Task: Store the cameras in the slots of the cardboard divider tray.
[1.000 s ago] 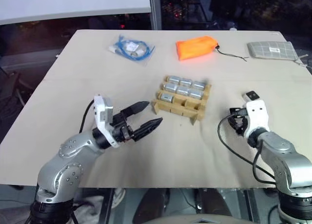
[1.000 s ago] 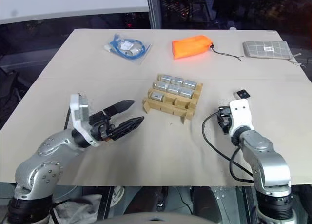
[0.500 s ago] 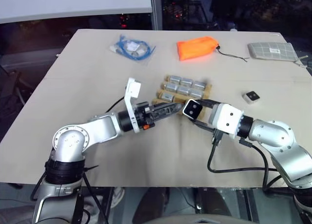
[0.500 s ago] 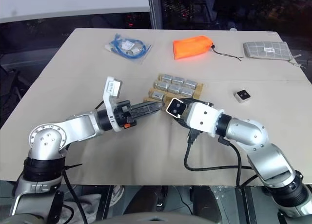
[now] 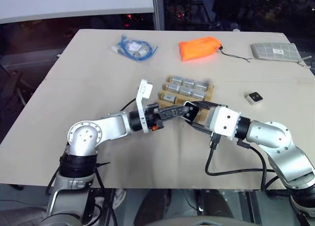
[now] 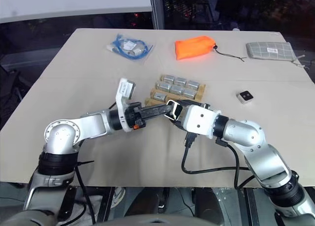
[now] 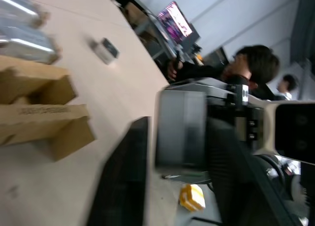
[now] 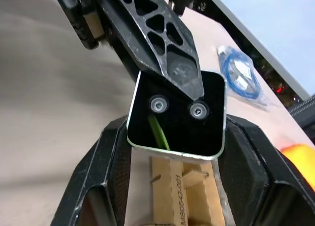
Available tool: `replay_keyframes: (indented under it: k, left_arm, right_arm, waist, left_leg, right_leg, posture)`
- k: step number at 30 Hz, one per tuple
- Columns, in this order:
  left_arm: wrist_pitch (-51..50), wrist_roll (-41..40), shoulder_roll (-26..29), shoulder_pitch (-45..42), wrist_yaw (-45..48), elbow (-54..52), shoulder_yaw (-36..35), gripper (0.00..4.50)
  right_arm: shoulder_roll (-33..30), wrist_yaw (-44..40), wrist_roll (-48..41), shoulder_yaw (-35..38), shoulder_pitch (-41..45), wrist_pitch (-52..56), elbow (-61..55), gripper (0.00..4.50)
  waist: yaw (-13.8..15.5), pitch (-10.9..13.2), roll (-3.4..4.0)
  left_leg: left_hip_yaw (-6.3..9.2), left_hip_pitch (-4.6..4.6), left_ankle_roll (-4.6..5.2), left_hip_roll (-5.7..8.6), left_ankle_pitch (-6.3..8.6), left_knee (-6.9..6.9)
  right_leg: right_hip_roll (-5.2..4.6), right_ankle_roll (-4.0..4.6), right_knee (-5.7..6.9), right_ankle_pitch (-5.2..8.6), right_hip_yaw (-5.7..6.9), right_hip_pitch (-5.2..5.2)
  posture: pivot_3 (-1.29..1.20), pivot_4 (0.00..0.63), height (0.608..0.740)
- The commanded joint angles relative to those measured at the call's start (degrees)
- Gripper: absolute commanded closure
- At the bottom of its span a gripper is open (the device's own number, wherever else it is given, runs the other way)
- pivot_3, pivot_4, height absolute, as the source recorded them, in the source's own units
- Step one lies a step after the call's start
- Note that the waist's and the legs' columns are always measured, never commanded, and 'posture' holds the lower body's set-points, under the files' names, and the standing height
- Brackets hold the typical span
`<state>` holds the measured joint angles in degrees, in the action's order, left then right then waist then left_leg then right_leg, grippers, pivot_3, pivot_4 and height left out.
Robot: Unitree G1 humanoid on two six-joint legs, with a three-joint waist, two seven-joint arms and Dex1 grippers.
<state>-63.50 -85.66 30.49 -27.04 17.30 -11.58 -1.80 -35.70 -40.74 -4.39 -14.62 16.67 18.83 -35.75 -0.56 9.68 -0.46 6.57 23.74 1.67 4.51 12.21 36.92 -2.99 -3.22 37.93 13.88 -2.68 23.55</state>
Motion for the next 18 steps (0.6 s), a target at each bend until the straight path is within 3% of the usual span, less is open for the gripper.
replay_keyframes:
  k: [1,4,5,7,9,14,18]
  left_arm:
    - [-0.75,0.57,-0.59,-1.15,0.81,0.49,-0.37,3.80]
    - [-0.84,1.57,-0.72,-1.59,1.57,0.45,-0.51,3.80]
    - [-0.84,1.85,-0.83,-1.73,1.70,0.57,-0.66,3.80]
    - [-0.73,2.62,-0.71,-2.09,2.68,0.60,-1.08,3.80]
    - [-0.18,4.36,-0.25,-2.71,4.35,0.53,-1.51,3.80]
    - [10.60,21.56,4.03,-6.33,17.87,3.04,1.13,3.80]
    - [26.99,41.61,7.83,-17.57,38.23,17.10,10.97,3.80]
  right_arm:
    - [0.56,0.14,0.34,0.53,1.19,-0.88,-2.78,2.53]
    - [0.51,-0.73,-1.33,1.06,1.18,0.70,-2.79,2.53]
    - [0.50,-0.92,-1.80,1.42,1.19,0.91,-2.77,1.73]
    - [0.70,-0.63,-2.65,2.27,0.83,1.79,-3.27,1.13]
    - [0.77,0.55,-3.21,3.57,-0.28,3.34,-4.36,0.12]
    - [3.22,3.35,-14.07,15.15,-6.15,12.25,-8.20,0.02]
    - [2.59,1.47,-23.13,24.34,-13.80,14.72,-12.25,0.02]
  waist:
    - [-0.02,0.00,0.00]
    - [0.02,0.00,0.00]
    - [0.04,0.00,0.00]
    - [0.06,0.00,0.00]
    - [0.06,0.00,0.00]
    - [0.48,0.00,0.00]
    - [1.34,0.00,0.01]
  left_leg:
    - [0.01,0.00,0.00,0.00,0.00,0.00]
    - [0.01,0.00,0.00,0.00,0.00,0.00]
    - [0.01,0.00,0.00,0.01,0.00,0.00]
    - [0.01,0.00,0.00,0.02,0.00,0.00]
    - [0.02,0.01,0.00,0.02,0.00,0.00]
    - [0.04,0.03,0.00,0.03,0.00,-0.01]
    - [0.02,0.03,0.02,0.13,0.00,-0.06]
  right_leg:
    - [0.00,0.00,0.00,0.00,0.00,0.01]
    - [0.00,0.00,0.00,0.00,0.01,0.00]
    - [-0.01,0.00,0.00,0.00,0.01,0.00]
    - [-0.02,0.00,0.00,0.00,0.00,0.00]
    - [-0.02,0.00,0.00,0.00,0.01,0.00]
    - [-0.02,0.00,0.00,0.00,0.03,0.01]
    - [-0.01,0.01,-0.05,0.00,0.07,-0.02]
  posture:
    - [0.00,0.150,0.740]
    - [0.00,0.150,0.740]
    - [0.00,0.150,0.740]
    - [0.00,0.150,0.740]
    - [0.00,0.150,0.740]
    - [0.00,0.150,0.740]
    - [0.00,0.150,0.740]
